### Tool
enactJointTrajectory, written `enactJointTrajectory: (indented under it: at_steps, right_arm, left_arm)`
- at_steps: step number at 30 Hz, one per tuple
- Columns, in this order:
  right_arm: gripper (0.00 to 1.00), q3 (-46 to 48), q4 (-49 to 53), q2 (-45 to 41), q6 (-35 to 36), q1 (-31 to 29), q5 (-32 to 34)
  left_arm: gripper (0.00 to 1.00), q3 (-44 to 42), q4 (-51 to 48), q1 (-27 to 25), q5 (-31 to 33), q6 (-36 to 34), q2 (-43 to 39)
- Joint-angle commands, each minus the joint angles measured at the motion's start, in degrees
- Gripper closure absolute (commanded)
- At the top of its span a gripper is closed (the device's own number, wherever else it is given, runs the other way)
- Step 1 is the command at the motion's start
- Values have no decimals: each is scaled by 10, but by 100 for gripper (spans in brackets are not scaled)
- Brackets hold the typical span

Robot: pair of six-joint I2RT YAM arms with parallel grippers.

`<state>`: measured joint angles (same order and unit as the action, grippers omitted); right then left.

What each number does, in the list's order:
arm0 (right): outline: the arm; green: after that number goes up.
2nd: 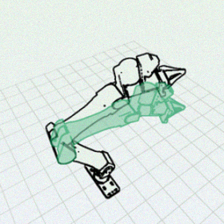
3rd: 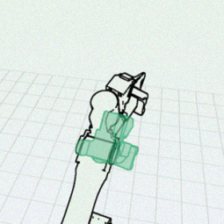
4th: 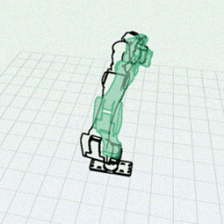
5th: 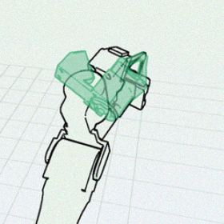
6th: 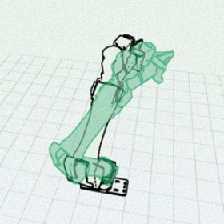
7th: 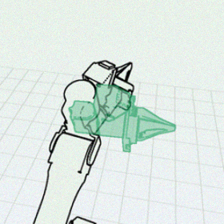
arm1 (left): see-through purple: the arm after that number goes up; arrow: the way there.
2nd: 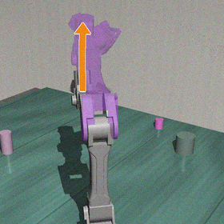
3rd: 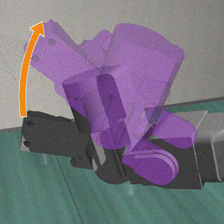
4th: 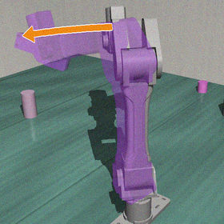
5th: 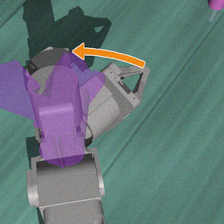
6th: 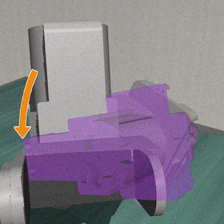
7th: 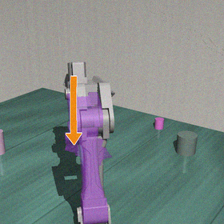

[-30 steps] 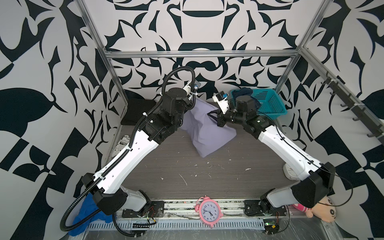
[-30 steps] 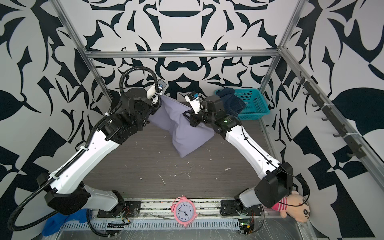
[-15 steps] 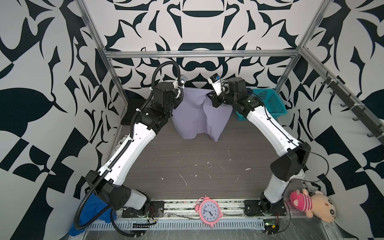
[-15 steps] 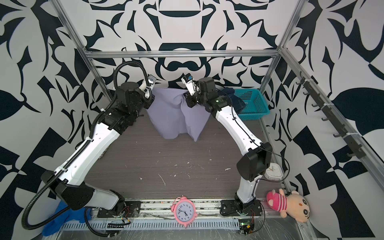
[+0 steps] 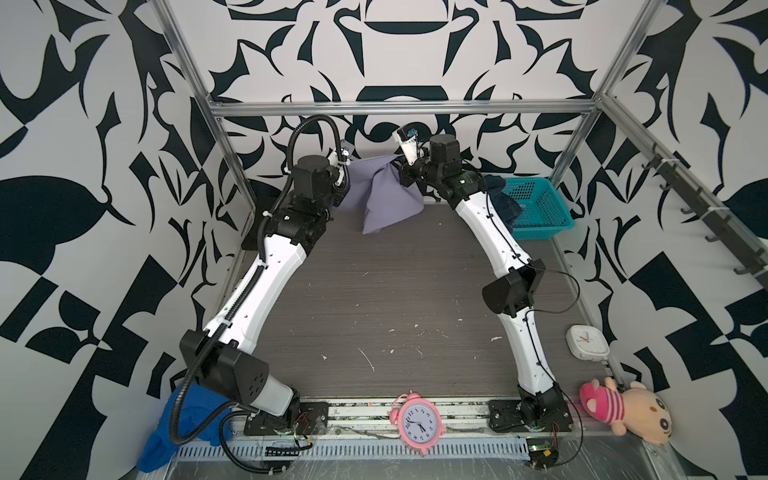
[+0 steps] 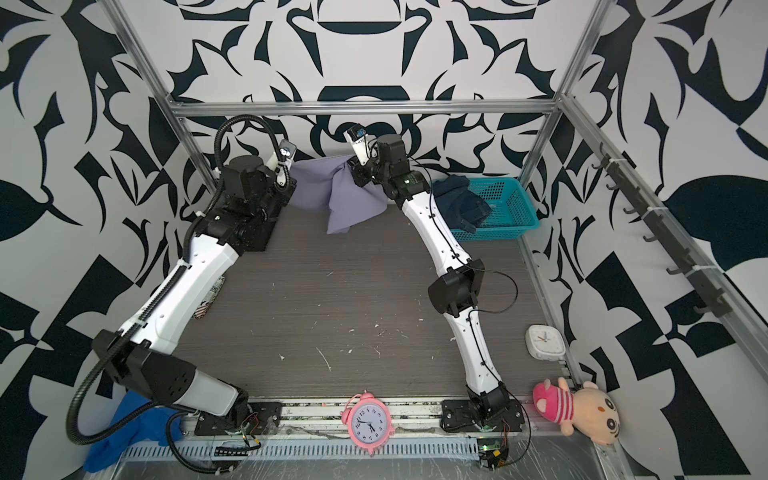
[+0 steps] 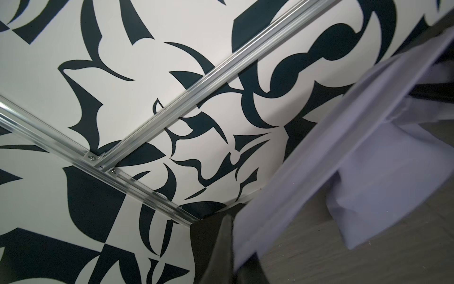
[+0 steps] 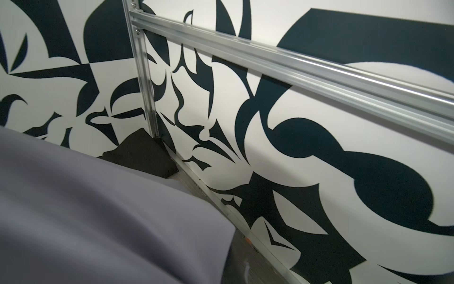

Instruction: Fold and stack the skirts

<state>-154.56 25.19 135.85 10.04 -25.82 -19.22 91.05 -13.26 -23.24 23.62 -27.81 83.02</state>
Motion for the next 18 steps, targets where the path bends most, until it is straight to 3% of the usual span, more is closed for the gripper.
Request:
enactJointTrajectory:
  at_steps: [1, 6, 10, 18]
  right_arm:
    - [100, 25, -34, -60, -27, 44, 36]
    - [100, 204, -23, -181, -33, 44, -10]
    - [100, 418, -90, -319, -57, 44, -52]
    - [100, 682, -104, -540, -82, 14, -80]
  left_arm:
    - [100, -65, 25, -8, 32, 26, -95]
    - [100, -159, 36, -87, 51, -5, -197]
    - [100, -191, 36, -100, 41, 2, -249]
    - [100, -199, -40, -102, -117, -27, -354]
